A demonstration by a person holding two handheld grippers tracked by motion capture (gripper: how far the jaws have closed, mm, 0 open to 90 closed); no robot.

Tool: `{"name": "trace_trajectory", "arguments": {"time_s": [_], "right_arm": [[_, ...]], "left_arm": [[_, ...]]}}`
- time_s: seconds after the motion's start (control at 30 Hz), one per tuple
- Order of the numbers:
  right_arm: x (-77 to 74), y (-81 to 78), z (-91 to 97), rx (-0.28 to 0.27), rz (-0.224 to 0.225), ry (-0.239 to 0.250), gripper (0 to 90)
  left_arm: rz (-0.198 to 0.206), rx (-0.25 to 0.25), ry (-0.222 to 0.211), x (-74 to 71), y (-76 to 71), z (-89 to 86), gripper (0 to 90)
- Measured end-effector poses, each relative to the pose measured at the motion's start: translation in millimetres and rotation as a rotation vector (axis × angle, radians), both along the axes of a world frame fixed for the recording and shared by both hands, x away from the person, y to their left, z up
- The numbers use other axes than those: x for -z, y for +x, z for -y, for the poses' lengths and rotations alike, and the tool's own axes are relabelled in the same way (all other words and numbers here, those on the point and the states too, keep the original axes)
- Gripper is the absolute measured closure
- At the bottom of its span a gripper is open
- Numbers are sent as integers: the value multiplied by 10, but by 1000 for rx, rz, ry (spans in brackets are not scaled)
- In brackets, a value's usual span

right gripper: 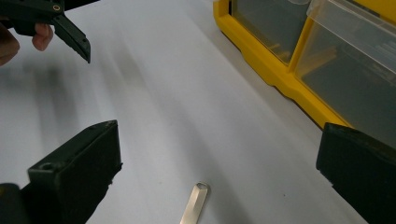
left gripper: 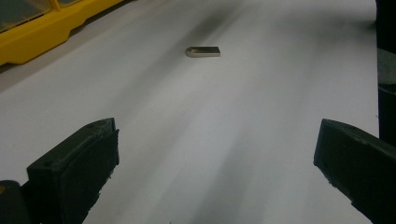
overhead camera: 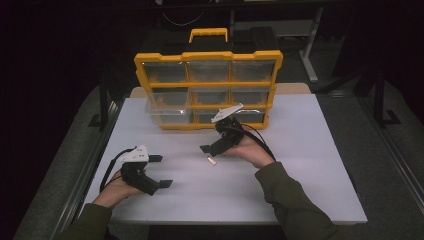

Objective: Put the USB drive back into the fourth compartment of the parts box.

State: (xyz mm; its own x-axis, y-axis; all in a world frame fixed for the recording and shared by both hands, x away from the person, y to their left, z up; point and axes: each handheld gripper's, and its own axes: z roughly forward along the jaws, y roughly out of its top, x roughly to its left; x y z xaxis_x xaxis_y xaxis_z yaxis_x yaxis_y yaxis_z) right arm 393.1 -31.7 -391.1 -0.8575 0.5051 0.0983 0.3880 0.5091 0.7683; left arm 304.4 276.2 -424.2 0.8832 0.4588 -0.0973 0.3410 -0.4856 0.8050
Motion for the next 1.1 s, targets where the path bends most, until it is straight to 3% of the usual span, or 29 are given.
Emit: {"name": "trace_trajectory", "arguments": {"time_s": [1.1], "right_arm": [[244, -33, -122, -13, -49, -74, 0]], "left_arm": [[-2, 5, 0, 4, -5, -6, 0]]}}
